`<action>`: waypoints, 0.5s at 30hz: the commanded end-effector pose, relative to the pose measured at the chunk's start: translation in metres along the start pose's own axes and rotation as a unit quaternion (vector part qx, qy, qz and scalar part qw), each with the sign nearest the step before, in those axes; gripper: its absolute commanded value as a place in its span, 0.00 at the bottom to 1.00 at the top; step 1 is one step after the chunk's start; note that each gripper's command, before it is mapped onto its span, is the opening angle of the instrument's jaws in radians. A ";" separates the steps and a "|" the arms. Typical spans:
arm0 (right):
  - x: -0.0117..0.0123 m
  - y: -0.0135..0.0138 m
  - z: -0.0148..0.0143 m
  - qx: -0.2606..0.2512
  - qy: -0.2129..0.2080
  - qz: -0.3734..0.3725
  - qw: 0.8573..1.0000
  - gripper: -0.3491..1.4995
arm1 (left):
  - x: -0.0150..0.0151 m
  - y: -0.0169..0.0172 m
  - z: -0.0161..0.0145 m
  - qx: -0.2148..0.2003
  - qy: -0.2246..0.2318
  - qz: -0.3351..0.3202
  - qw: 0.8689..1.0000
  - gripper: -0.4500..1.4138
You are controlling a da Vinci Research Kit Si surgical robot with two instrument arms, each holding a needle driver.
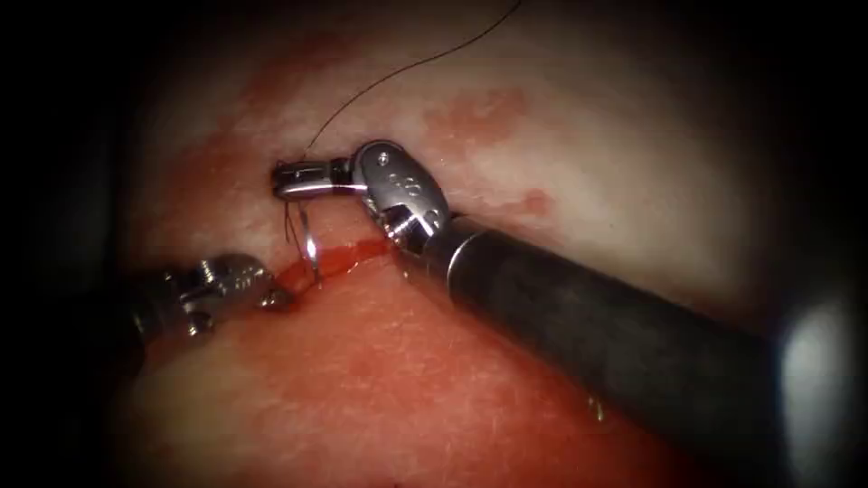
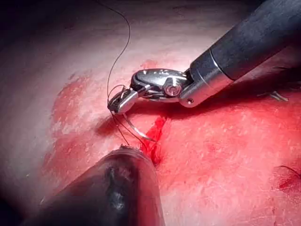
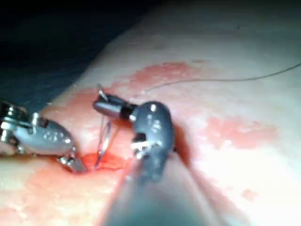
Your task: Wound Closure
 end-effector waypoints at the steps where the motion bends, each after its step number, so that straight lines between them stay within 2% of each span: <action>1: -0.0006 0.0005 0.0009 0.001 0.001 -0.005 1.000 0.00 | 0.0001 -0.0002 0.0007 -0.002 0.001 0.002 1.000 0.00; 7: -0.0027 -0.0005 0.0012 0.004 -0.001 -0.048 0.999 0.00 | 0.0003 -0.0006 0.0002 -0.011 0.001 0.003 1.000 0.00; 15: -0.0038 -0.0018 0.0008 0.011 0.001 -0.096 0.995 0.00 | 0.0006 -0.0007 -0.0002 -0.007 0.011 0.003 1.000 0.00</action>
